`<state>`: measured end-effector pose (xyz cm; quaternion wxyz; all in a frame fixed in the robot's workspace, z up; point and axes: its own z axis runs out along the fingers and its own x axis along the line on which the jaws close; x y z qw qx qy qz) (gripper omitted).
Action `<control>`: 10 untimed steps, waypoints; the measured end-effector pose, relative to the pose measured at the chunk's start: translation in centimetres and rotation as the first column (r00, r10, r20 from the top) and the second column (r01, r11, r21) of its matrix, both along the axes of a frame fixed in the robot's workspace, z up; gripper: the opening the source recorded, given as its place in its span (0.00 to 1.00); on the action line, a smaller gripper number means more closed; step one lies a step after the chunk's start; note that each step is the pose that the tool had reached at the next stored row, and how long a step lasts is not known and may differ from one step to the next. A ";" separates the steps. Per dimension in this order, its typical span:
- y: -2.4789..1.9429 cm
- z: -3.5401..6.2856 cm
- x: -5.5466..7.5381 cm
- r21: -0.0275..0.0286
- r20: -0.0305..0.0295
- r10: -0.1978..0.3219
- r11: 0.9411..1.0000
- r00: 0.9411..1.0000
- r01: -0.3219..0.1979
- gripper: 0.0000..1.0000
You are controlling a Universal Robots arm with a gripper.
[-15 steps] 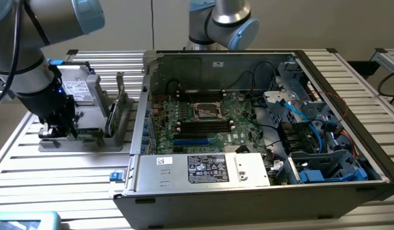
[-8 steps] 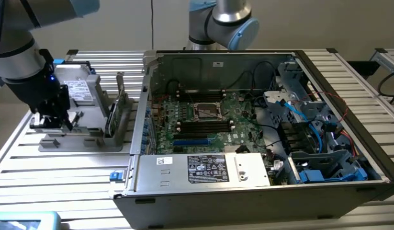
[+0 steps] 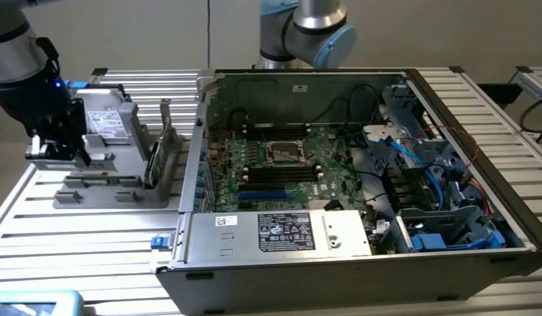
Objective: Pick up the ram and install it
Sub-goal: 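Pick up the ram and move it above insertion slot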
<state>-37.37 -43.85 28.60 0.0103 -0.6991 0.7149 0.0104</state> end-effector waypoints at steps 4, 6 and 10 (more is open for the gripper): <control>0.00 1.84 0.4 0.000 0.000 0.000 1.000 1.000 0.000 0.13; -0.02 2.75 1.1 0.001 0.000 0.000 1.000 1.000 0.000 0.13; -0.10 4.58 2.6 0.004 0.000 0.000 1.000 1.000 0.000 0.13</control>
